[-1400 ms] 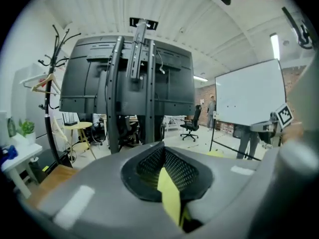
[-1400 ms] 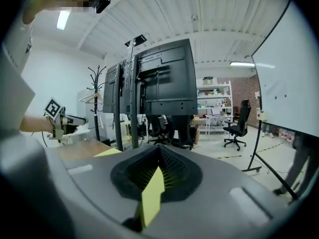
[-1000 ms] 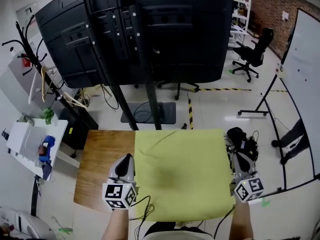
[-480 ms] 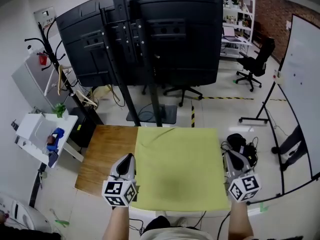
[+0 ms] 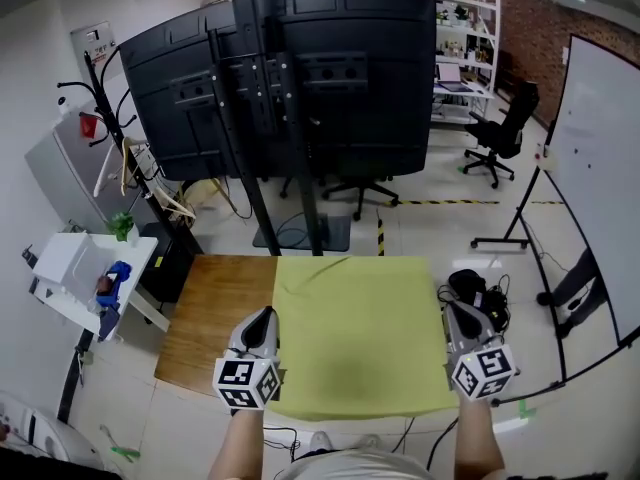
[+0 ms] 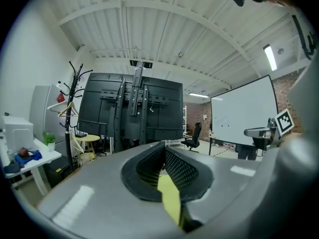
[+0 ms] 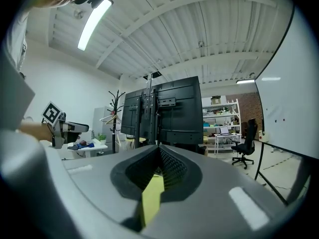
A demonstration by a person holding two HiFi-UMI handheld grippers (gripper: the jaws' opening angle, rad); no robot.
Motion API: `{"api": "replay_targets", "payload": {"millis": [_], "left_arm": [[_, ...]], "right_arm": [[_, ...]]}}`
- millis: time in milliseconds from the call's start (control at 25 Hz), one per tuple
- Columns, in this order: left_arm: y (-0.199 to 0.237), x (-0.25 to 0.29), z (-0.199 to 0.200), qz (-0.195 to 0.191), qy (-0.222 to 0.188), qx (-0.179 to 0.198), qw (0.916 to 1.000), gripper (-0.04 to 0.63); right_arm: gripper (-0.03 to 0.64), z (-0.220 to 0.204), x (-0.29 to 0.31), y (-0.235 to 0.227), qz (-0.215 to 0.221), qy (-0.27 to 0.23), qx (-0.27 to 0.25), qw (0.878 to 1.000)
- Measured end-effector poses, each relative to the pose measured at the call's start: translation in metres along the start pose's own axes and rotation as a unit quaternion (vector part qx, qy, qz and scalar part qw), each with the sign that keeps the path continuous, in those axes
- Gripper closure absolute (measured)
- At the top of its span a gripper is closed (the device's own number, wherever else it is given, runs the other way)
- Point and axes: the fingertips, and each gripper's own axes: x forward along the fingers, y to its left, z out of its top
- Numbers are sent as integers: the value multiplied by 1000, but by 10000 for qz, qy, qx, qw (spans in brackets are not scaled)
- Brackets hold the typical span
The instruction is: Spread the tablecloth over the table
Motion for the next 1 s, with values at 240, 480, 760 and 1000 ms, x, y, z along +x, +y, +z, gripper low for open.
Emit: {"api": "replay_targets", "payload": {"millis": [240, 480, 760, 1000], "left_arm": [[2, -7, -4, -91, 56, -28, 9999, 592], [8, -8, -6, -214, 80, -39, 9997, 592], [10, -8, -7, -296, 74, -8, 9995, 592], [10, -6, -10, -303, 123, -3, 9995, 592]], "right_arm": [[612, 3, -7, 12, -156, -4, -111, 9998], [612, 2, -7, 24, -204, 25, -150, 9997], [612, 3, -6, 31, -252, 56, -204, 9995], [612, 2, -5, 33, -246, 88, -238, 9994]]}}
